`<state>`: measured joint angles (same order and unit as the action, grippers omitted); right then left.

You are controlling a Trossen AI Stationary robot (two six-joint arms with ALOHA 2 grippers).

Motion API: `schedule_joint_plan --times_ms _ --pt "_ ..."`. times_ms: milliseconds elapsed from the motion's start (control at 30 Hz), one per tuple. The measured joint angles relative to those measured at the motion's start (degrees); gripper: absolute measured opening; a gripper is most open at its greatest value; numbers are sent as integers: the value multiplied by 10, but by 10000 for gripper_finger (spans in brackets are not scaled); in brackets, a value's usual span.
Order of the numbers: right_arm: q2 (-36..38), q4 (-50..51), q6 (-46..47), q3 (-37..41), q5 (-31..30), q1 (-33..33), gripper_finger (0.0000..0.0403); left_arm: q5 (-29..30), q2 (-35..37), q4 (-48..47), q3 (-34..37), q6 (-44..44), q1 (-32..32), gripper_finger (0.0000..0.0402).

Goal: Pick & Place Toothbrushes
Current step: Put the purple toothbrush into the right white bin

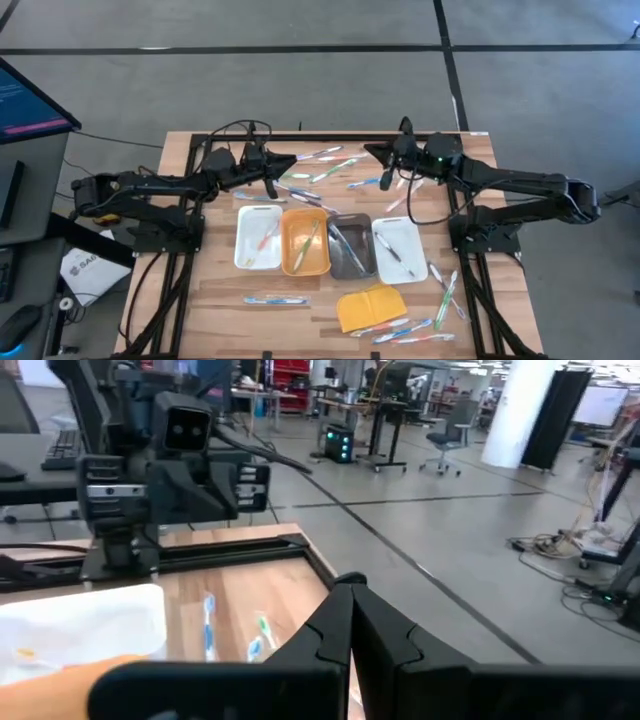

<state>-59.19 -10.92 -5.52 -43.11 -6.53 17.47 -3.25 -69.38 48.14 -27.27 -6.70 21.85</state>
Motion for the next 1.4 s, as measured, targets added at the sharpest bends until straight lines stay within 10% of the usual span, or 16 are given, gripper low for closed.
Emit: schedule_joint_plan --times_ms 500,1400 --pt "-1 92 131 0 -10 56 0 -58 0 3 -12 -45 11 44" --pt "-1 88 63 0 -8 50 0 -61 0 -14 -19 -43 13 44"
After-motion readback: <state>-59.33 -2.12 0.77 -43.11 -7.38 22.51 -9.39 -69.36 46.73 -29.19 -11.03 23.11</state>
